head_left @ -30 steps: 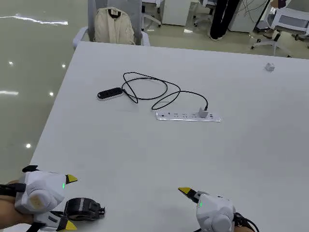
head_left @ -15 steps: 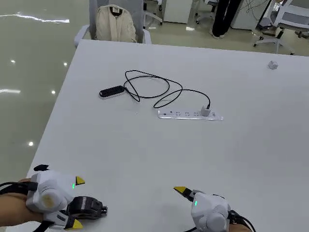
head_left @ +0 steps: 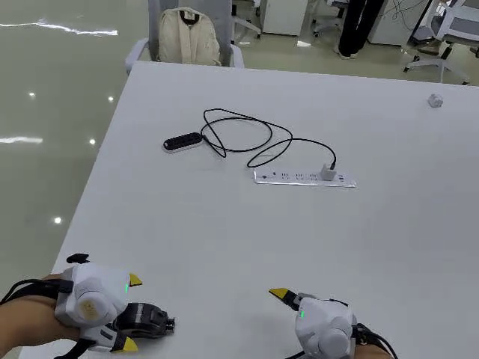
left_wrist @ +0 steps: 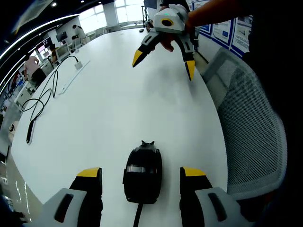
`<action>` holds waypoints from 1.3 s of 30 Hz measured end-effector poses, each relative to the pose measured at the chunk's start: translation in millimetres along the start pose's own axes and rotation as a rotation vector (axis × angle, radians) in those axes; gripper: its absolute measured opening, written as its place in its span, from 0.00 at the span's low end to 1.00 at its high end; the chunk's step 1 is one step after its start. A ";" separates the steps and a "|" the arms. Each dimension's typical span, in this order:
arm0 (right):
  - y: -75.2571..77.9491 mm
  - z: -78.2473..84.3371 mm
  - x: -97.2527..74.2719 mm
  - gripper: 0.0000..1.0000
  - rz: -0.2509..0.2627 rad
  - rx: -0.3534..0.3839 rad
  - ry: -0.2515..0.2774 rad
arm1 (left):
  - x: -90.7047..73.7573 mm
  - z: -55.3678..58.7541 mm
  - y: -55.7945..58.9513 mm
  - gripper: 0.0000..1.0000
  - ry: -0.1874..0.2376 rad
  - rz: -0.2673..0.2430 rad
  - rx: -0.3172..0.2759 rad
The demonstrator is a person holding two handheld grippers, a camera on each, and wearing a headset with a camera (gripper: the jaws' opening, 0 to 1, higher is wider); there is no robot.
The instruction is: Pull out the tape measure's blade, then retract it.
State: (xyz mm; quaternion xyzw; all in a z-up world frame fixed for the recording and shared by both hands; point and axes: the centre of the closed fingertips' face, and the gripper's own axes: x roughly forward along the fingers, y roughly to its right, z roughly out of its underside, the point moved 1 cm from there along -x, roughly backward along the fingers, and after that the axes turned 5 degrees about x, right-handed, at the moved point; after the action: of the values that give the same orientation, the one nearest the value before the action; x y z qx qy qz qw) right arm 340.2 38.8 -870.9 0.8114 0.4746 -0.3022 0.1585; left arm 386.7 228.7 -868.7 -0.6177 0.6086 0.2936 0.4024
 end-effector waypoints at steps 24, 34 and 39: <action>-10.0 -26.6 26.6 0.91 -0.056 -0.050 0.018 | 10.1 2.9 -2.3 0.45 -0.020 -0.002 0.029; -11.9 -29.6 31.5 0.90 -0.061 -0.051 0.018 | 13.3 3.7 -1.6 0.35 -0.034 0.002 0.043; -12.8 -34.1 42.4 0.88 -0.068 -0.053 0.015 | 15.4 4.4 1.6 0.31 -0.043 0.017 0.041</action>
State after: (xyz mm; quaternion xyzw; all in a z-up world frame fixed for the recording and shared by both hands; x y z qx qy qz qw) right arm 356.3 92.3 -871.6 0.7924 0.5112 -0.2885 0.1661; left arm 387.1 224.6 -884.3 -0.5977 0.6110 0.2976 0.4253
